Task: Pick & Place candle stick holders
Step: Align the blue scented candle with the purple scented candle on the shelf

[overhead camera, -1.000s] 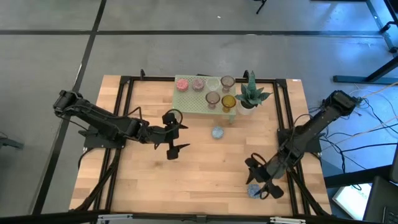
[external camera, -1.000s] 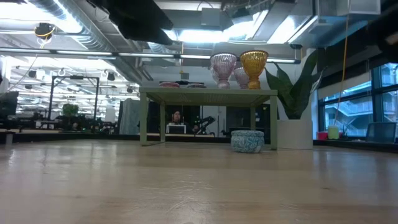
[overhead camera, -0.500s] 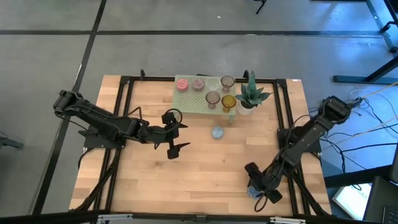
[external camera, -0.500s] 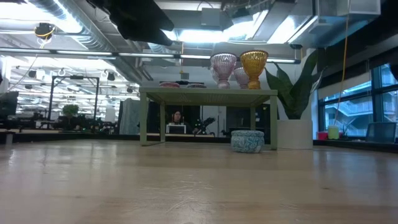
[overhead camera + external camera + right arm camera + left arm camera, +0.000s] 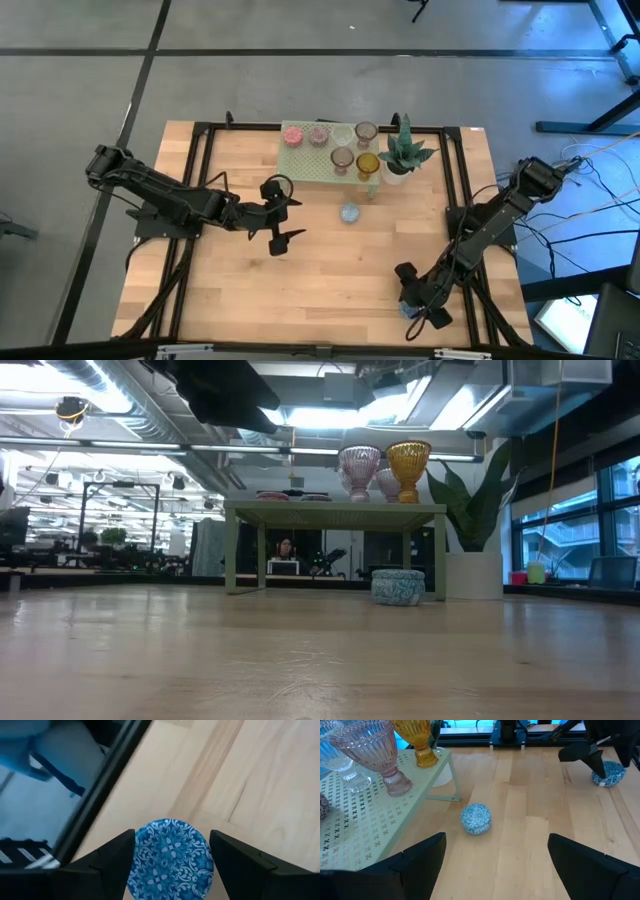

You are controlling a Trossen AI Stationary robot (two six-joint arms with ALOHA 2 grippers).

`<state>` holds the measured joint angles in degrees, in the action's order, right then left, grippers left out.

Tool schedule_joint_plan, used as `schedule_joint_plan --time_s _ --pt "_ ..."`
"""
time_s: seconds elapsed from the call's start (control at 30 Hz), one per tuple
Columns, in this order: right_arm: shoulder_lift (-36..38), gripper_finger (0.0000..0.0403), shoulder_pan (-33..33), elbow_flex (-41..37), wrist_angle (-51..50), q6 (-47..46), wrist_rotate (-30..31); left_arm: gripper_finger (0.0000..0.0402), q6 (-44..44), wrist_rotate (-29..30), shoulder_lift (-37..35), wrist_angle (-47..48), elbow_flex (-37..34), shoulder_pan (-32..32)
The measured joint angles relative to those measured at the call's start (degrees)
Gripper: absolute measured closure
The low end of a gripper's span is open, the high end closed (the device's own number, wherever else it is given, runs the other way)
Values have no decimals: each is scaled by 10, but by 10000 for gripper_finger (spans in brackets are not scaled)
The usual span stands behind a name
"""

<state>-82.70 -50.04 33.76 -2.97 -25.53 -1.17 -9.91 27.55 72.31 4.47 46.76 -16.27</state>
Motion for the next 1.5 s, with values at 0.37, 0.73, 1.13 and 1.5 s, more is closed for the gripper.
schedule_joint_plan --time_s 0.37,0.73,1.13,1.5 --pt "0 143 1 0 34 -28 -34 54 1 0 0 0 0 0" --pt "0 143 19 0 120 52 0 54 1 -1 0 0 0 0" --pt "0 143 49 36 113 50 32 54 1 -1 0 0 0 0" --pt "0 143 49 40 116 79 65 54 1 -2 0 0 0 0"
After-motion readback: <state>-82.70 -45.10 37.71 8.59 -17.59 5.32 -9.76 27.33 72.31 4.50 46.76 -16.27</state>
